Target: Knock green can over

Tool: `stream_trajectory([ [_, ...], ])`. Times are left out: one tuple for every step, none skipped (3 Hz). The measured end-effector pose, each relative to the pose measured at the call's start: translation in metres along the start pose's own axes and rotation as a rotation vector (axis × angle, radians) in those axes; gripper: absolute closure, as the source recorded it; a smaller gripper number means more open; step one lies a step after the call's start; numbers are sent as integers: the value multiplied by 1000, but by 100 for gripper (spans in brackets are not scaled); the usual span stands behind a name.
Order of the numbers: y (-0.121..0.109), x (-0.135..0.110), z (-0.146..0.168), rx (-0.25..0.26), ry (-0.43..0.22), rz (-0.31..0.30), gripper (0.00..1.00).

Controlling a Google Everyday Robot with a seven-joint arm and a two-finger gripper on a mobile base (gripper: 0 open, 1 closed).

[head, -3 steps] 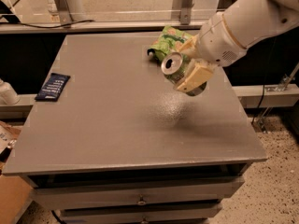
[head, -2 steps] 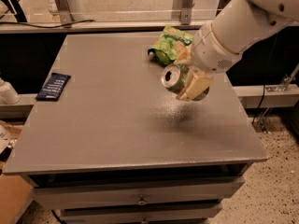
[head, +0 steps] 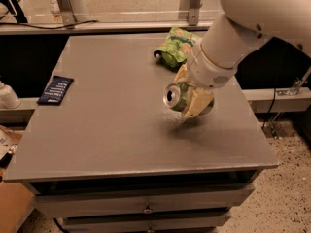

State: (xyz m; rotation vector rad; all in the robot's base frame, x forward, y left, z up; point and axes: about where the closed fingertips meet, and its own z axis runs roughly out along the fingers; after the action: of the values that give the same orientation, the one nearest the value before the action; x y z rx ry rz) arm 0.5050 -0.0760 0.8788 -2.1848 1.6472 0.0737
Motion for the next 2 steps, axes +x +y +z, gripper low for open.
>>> stream_trajectory([
  [3, -4, 12, -19, 18, 5, 82],
  [6, -10, 20, -30, 24, 6, 59],
])
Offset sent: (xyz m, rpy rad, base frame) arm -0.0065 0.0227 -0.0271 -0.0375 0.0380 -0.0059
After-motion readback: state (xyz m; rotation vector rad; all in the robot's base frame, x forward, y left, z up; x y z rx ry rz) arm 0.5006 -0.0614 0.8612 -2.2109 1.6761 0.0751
